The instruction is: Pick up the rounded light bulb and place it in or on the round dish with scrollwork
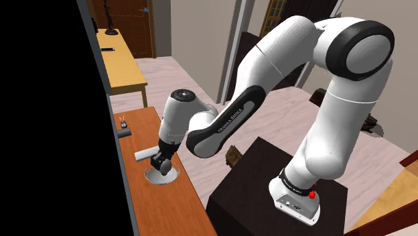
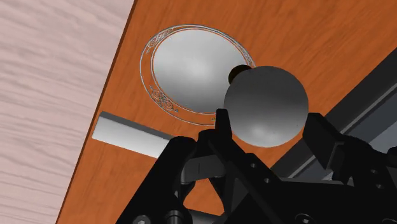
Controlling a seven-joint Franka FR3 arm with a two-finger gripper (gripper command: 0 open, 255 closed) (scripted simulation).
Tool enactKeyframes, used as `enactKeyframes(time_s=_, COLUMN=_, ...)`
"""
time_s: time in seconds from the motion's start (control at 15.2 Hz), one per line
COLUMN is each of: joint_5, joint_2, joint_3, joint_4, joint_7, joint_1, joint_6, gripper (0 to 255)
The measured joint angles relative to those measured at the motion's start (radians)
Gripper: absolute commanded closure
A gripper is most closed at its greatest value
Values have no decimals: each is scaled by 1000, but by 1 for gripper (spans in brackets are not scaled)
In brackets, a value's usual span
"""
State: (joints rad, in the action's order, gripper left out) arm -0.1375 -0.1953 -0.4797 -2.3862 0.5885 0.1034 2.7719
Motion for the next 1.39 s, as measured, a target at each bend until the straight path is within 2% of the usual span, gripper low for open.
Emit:
enactKeyframes(time_s=0.2, joint_5=5, joint_2=-41, joint_3=14, joint_4=86, joint_7=-62, joint_1=-34, joint_6=-50, gripper=255)
enactKeyframes(time_s=0.46, joint_5=-27, joint_2=-94, joint_3=40, joint_4=114, joint_7=-63, joint_1=-32, joint_6=-30, gripper=255)
enactKeyframes(time_s=0.53, joint_5=-28, joint_2=-95, joint_3=40, joint_4=114, joint_7=-63, joint_1=-32, joint_6=-30, gripper=0)
enactKeyframes(time_s=0.59, joint_5=-27, joint_2=-94, joint_3=40, joint_4=114, joint_7=-63, joint_1=-32, joint_6=-30, gripper=0)
enactKeyframes(time_s=0.66, joint_5=-55, joint_2=-115, joint_3=57, joint_4=137, joint_7=-46, joint_1=-12, joint_6=-45, gripper=0)
enactKeyframes(time_s=0.99, joint_5=-270, joint_2=-311, joint_3=171, joint_4=349, joint_7=65, joint_1=168, joint_6=-200, gripper=0)
enactKeyframes(time_s=1.25, joint_5=-379, joint_2=-479, joint_3=236, joint_4=526, joint_7=82, joint_1=281, joint_6=-334, gripper=0)
enactKeyframes(time_s=1.39, joint_5=-402, joint_2=-533, joint_3=251, joint_4=582, joint_7=84, joint_1=313, joint_6=-369, gripper=0)
